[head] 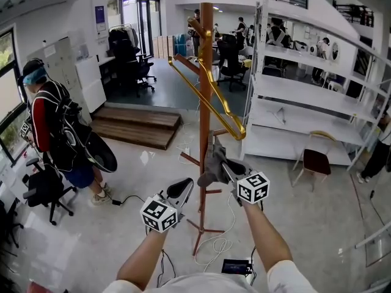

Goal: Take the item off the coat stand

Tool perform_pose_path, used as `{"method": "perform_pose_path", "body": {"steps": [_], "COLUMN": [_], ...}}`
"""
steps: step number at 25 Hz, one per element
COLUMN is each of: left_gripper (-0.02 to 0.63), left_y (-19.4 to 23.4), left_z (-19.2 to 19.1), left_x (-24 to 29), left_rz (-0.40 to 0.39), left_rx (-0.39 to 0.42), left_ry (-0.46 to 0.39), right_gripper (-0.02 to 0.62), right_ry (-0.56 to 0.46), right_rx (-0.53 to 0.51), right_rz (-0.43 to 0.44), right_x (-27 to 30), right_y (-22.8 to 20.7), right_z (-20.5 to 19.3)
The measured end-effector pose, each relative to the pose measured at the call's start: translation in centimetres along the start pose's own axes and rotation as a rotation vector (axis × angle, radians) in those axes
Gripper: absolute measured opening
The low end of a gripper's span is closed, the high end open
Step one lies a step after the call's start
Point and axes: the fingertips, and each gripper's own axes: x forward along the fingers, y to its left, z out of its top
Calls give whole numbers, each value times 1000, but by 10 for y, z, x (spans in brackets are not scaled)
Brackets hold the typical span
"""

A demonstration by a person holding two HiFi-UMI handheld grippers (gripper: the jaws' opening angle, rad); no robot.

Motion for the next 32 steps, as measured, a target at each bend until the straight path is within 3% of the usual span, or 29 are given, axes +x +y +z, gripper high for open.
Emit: {"method": "perform_pose_path", "body": {"steps": [18, 32], "left_gripper": [26, 26], "left_y": [-17, -28], "left_z": [-8, 12], "left_x": [17, 14], "left_rz": [-81, -106], "left_rx": [1, 5], "left_ry": [3, -19], "right_gripper": [37, 37], "right_ry": [-111, -171], "right_rx": [-110, -178], "right_rz": [-96, -131], "right_x": [-48, -82], "right_y": [-20, -16], "right_z": [54, 107]}}
